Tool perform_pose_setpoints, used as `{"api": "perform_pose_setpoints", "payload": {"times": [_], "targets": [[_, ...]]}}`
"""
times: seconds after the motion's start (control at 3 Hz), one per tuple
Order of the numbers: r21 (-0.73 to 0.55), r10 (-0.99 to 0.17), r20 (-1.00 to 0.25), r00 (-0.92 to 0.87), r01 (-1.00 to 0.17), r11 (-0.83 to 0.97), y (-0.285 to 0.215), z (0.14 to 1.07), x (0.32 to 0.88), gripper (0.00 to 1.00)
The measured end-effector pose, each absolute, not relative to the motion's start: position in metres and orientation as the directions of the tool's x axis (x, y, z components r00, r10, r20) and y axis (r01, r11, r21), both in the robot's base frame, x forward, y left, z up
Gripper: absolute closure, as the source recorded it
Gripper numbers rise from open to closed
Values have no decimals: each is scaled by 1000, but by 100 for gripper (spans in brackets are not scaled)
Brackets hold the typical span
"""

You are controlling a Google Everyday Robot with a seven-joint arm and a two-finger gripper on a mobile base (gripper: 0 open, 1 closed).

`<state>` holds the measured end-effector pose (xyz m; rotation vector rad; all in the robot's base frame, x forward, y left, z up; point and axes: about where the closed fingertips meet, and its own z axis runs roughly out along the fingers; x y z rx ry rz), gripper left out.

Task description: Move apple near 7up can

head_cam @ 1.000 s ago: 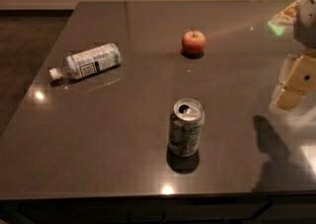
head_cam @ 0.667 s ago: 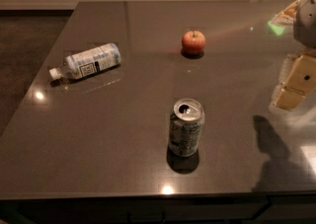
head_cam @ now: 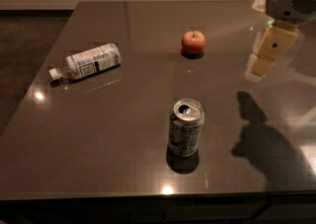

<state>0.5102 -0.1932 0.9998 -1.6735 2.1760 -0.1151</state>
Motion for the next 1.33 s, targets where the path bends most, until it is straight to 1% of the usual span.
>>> {"api": "perform_pose_setpoints", "payload": {"times": [0.67, 1.33], "targets": [[-266, -901, -341, -267, -892, 365, -184, 970, 595, 0], [-227, -859, -395, -325, -872, 434, -179, 937, 651, 0]]}}
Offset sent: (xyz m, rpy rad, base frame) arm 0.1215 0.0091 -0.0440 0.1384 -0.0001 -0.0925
